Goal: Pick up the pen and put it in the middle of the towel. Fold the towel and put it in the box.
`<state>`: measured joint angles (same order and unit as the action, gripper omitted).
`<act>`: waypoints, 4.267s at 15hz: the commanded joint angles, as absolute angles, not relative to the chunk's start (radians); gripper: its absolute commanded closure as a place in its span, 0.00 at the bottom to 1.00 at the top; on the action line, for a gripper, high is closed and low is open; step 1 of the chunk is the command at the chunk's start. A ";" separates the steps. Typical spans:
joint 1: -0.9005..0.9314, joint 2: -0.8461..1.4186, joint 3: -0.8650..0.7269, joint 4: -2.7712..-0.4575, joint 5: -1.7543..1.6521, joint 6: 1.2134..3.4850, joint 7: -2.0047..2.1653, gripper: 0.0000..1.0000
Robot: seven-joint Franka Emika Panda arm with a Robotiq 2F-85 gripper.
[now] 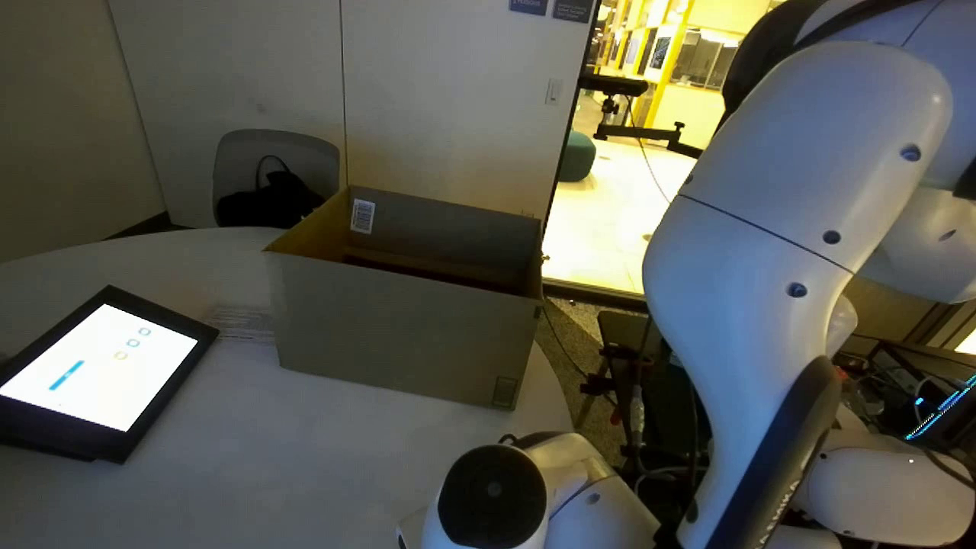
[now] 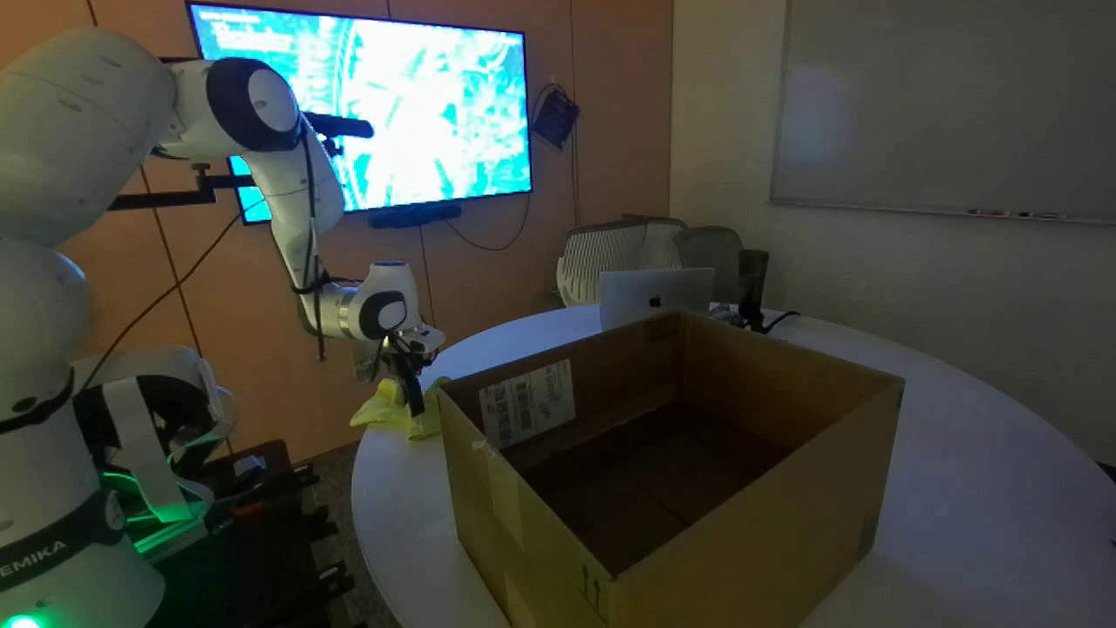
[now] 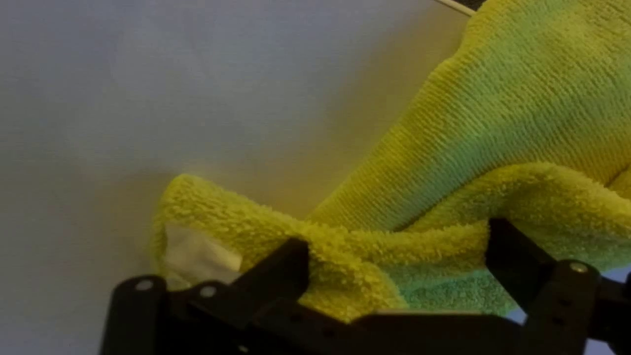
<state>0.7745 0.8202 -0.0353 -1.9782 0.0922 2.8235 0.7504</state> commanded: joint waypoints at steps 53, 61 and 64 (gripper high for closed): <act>-0.031 0.289 -0.154 -2.223 -0.376 2.655 0.910 0.96; -0.012 0.423 -0.158 -2.214 -0.157 2.613 0.650 0.68; 0.006 0.406 -0.177 -2.223 -0.152 2.606 0.625 0.45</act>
